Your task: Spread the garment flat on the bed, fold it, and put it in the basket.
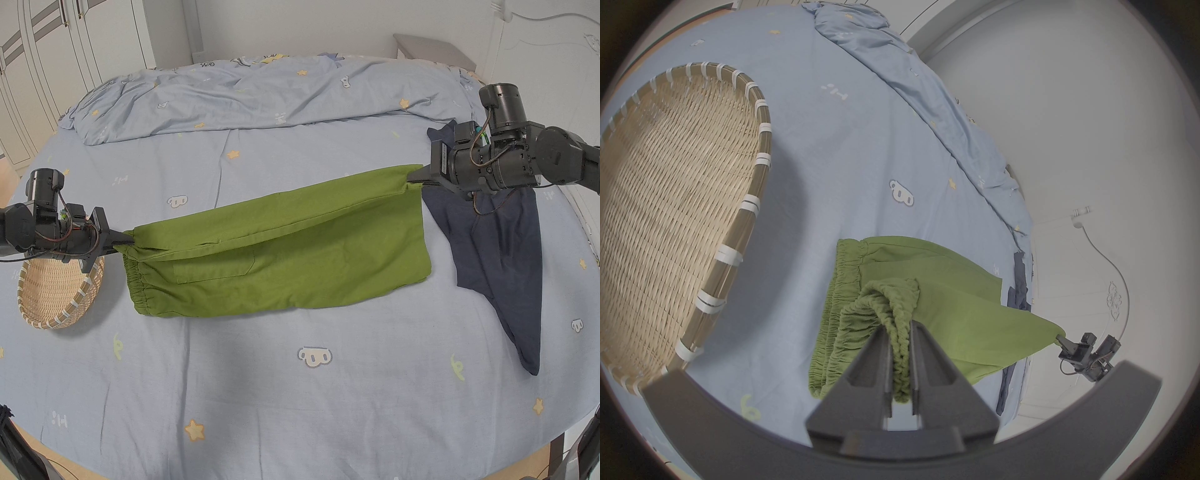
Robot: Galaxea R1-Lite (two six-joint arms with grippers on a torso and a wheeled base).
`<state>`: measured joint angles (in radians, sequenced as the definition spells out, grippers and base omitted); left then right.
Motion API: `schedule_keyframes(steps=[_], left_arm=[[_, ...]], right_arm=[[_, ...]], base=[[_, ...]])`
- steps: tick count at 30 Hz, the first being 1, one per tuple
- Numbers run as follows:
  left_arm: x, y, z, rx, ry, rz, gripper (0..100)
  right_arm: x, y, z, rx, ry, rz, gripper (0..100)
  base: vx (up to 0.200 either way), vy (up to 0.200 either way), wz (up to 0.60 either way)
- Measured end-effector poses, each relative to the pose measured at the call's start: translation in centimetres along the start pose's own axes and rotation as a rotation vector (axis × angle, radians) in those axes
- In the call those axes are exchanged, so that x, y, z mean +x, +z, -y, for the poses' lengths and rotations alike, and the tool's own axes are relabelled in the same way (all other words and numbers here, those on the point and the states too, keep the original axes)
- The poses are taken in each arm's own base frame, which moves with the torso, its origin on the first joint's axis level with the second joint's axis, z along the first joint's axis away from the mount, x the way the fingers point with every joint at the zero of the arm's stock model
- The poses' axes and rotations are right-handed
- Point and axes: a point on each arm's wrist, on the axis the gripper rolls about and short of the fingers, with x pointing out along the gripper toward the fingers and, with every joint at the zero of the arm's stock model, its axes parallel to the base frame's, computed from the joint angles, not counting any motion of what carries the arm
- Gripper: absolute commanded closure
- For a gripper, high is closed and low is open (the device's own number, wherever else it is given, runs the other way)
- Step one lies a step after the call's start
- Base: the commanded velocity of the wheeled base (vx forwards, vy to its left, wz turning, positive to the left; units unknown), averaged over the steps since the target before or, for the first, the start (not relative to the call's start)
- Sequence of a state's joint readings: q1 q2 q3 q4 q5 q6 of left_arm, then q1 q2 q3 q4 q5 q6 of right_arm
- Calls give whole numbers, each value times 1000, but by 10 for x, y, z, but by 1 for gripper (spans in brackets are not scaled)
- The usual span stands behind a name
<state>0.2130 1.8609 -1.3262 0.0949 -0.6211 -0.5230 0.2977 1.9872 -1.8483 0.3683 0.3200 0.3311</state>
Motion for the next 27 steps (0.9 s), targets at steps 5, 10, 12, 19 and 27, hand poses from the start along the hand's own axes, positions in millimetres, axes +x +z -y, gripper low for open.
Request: schedule_keyframes(steps=[5,10,12,19,27], left_arm=[[2,2,-1,5,0,3,100],[9,3,-3,20,-7,14,100],[14,5,-4,31,-13,25,100],[28,6,-10,34,-21,25,100],[35,8,-13,30,-20,19,0]], right_arm=[[18,4,8,-7,-28,10,100],[35,6,16,-14,-40,14,100],[43,5,20,-12,-49,11,100],[68,-4,33,-4,-83,-11,100],[83,-11,40,7,-91,-32,0]], base=[[0,0,0],[0,0,0],[0,0,0],[0,0,0],[0,0,0]])
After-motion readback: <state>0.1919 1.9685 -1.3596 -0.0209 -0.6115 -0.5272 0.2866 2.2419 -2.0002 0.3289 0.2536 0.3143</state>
